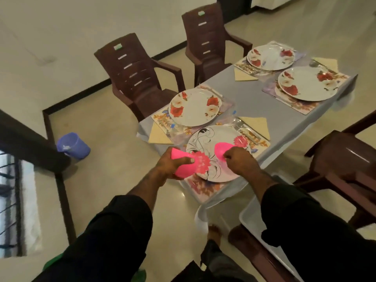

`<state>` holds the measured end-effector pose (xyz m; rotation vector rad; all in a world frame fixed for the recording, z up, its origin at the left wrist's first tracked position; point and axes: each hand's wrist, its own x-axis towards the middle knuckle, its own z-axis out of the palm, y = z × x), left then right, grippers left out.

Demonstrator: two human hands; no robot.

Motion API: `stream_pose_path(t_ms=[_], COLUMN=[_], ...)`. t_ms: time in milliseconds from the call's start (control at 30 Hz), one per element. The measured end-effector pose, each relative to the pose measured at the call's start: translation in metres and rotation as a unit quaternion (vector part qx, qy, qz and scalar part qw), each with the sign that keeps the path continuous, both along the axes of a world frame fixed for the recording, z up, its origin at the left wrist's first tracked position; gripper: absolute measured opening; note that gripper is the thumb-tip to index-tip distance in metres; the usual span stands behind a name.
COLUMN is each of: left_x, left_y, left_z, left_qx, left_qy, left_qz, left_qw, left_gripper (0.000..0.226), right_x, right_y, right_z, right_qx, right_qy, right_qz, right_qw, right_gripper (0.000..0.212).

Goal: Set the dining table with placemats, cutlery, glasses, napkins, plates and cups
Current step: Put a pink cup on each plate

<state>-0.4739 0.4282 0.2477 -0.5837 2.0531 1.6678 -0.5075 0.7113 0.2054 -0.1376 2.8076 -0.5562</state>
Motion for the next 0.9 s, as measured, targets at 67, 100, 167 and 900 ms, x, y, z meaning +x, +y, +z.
stream_pose_path(t_ms=[67,100,167,900], left_x=[-0.033,-0.048,-0.073,-0.211], left_y=[0.013,0.018,0.028,0.027], left_z=[-0.002,-0.003,-0.005,0.02], left_qx=[0.001,0.003,0.009,0.046], left_qy=[-0.007,-0.011,-0.017,0.007], left_qz=[-0.014,-0.021,-0.029,-0.023], left_qw=[1.0,1.0,0.999,0.999], left_gripper=[0.074,0.073,0.071,0.069], right_x=[-0.033,-0.047,-0.069,-0.177], right_y=[0.005,0.007,0.008,0.004], right_z=[-0.01,-0.013,-0.017,-0.023], right_qx=[0.045,0.064,0.094,0.141], right_qy=[-0.006,-0.005,0.002,-0.05], right_qz=[0.026,0.037,0.053,0.117], right_qw=[0.999,0.997,0.994,0.982], right_gripper=[0.039,0.038,0.035,0.114])
